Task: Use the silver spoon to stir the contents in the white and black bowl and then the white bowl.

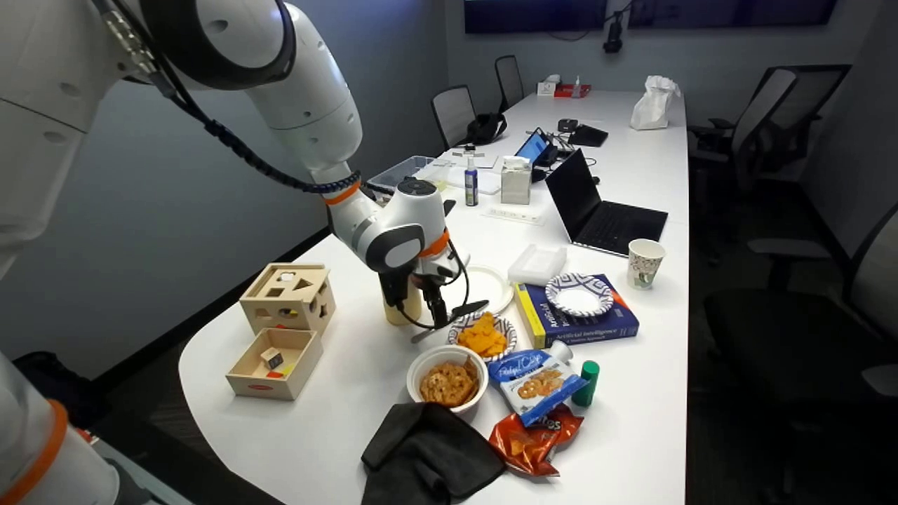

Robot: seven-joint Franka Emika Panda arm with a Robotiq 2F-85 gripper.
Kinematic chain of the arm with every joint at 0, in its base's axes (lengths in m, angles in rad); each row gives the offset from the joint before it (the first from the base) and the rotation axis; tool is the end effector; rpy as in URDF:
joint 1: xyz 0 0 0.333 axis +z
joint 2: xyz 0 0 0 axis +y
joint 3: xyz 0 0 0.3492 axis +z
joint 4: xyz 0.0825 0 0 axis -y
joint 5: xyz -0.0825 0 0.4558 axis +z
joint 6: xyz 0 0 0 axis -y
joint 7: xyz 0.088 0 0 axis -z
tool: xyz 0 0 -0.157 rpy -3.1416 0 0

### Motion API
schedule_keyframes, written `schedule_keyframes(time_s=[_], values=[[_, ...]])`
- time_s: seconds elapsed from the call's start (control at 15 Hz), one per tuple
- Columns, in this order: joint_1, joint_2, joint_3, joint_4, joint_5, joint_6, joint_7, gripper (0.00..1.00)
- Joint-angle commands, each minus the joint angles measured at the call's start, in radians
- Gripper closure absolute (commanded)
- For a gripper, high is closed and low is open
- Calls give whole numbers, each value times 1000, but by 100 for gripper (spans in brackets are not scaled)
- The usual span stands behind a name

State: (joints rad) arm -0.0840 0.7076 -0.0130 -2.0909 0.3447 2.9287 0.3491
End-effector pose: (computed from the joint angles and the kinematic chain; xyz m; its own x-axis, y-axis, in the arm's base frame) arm 0.6207 -0.0792 -0.0018 0.7094 -0.7013 0.0703 -0.6894 -0.7111 -0.1381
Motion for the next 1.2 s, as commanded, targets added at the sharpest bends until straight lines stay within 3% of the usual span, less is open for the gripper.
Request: schedule_keyframes(time_s=[0.0, 0.93, 1.0, 1.07, 1.13], values=[[-13, 30, 4, 32, 20, -23, 7, 0], [-12, 113, 5, 126, 10, -65, 2, 0], [-12, 117, 6, 131, 10, -66, 2, 2], [-12, 122, 3, 136, 9, -70, 3, 27], [-13, 126, 3, 140, 10, -75, 2, 27]])
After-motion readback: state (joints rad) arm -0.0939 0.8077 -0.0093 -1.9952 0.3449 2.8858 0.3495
